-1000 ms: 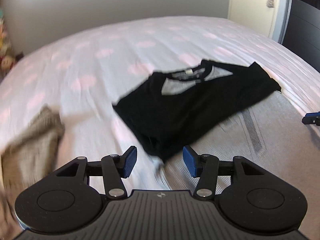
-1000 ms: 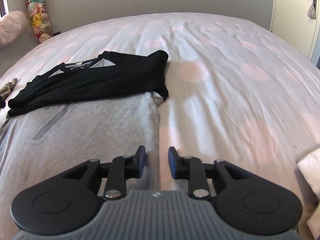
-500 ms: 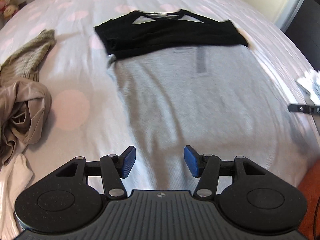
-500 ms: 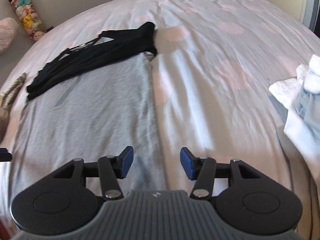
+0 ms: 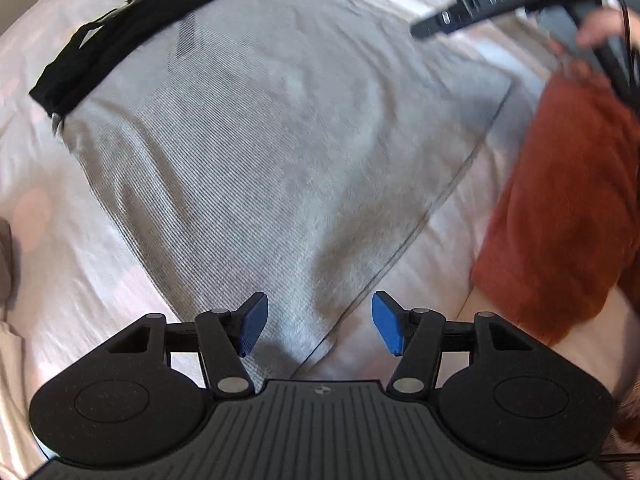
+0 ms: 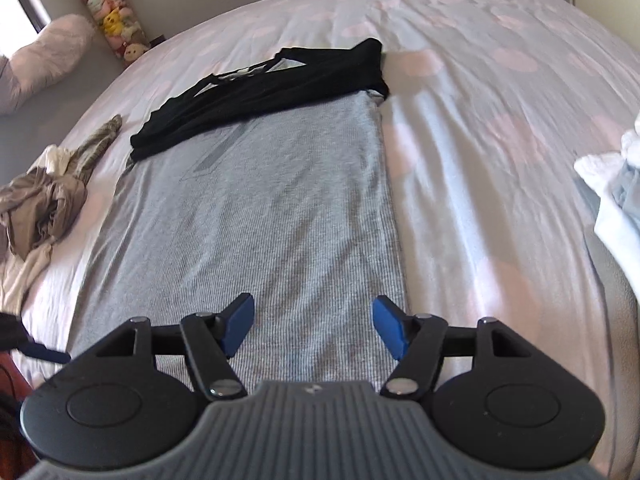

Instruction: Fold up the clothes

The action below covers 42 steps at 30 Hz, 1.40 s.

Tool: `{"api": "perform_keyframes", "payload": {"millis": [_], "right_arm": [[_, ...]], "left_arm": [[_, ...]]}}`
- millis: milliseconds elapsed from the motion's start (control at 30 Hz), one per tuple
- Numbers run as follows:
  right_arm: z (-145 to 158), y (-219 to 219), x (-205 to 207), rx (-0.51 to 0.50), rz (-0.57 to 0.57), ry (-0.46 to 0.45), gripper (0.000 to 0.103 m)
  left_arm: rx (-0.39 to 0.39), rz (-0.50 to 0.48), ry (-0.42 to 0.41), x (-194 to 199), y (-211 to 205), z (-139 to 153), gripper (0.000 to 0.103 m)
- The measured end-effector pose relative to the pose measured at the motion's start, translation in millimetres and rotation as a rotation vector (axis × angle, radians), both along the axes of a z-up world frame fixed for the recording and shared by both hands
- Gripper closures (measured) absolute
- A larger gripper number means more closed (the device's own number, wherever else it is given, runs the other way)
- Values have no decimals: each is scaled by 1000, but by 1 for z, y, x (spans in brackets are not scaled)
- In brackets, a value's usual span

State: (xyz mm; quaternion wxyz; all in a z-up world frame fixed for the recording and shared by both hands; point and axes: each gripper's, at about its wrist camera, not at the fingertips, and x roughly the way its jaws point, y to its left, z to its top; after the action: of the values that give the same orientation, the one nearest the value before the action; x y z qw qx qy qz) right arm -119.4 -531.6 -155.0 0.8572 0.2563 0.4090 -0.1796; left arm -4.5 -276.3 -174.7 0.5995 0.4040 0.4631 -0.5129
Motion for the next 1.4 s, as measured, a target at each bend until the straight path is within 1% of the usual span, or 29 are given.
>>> {"api": "perform_keyframes", "payload": {"millis": [67,167,233,300,333,367,400,433,467,500,567,633,667,700,733,767,833,900,967,1033,1133,1200,1267,1300,1333,1400], "right_arm": [[0,-2,-3,12,-22,-13,34],[2,-3,-6,11,-29,-31,34],[3,-2,-6,7,-25,-43,34],[2,-3,-6,10,-30,-41,34],[1,-3,-6,12,-28,-42,34],[1,-3,-6,13,-24,-44,34],[1,-3,-5,15,-20,-46,34],[0,-3,-5,17,-16,-47,34],[2,-1,-5,10,0,-60,34],[5,1,-5,1,22,-77,34],[11,10,-3,1,109,-110,34],[17,20,1,22,230,-141,34],[19,29,4,25,306,-131,34],[20,39,8,24,388,-110,34],[20,52,12,3,468,-73,34],[19,66,16,-27,546,-27,34],[14,96,22,-122,676,59,33],[5,121,26,-218,776,132,32],[-6,138,30,-276,852,193,32],[-19,146,35,-316,881,267,32],[-34,144,42,-361,864,378,32],[-39,137,43,-410,833,442,34],[-41,126,42,-432,819,485,34],[-42,121,40,-437,815,503,35],[-42,114,38,-447,817,523,40],[-43,103,32,-484,826,570,42]], "left_arm": [[53,-40,-13,-5,-5,-7,47],[165,-89,-40,-12,-13,-24,47],[239,-102,-61,-14,-18,-36,47],[278,-106,-76,-15,-22,-42,48],[283,-101,-86,-15,-23,-43,50],[284,-94,-98,-15,-23,-44,59],[280,-83,-111,-14,-22,-44,72],[273,-70,-126,-12,-21,-43,76],[258,-54,-124,-10,-19,-41,83],[241,-38,-117,-7,-17,-39,93],[192,5,-84,1,-12,-31,99],[130,49,-43,11,-7,-21,99],[102,67,-30,16,-4,-16,99],[80,81,-24,20,-2,-11,99],[61,96,-16,24,-1,-6,99],[44,110,-2,29,0,0,99],[9,137,29,38,2,10,99],[-17,161,45,44,0,19,99],[-41,184,56,50,-1,27,99],[-63,200,69,55,-1,32,99],[-93,215,76,60,-2,36,99],[-94,214,62,63,-1,38,99],[-87,211,58,63,1,37,99],[-82,209,54,64,1,36,99],[-77,206,48,65,1,34,99],[-71,209,38,68,1,30,99]]}}
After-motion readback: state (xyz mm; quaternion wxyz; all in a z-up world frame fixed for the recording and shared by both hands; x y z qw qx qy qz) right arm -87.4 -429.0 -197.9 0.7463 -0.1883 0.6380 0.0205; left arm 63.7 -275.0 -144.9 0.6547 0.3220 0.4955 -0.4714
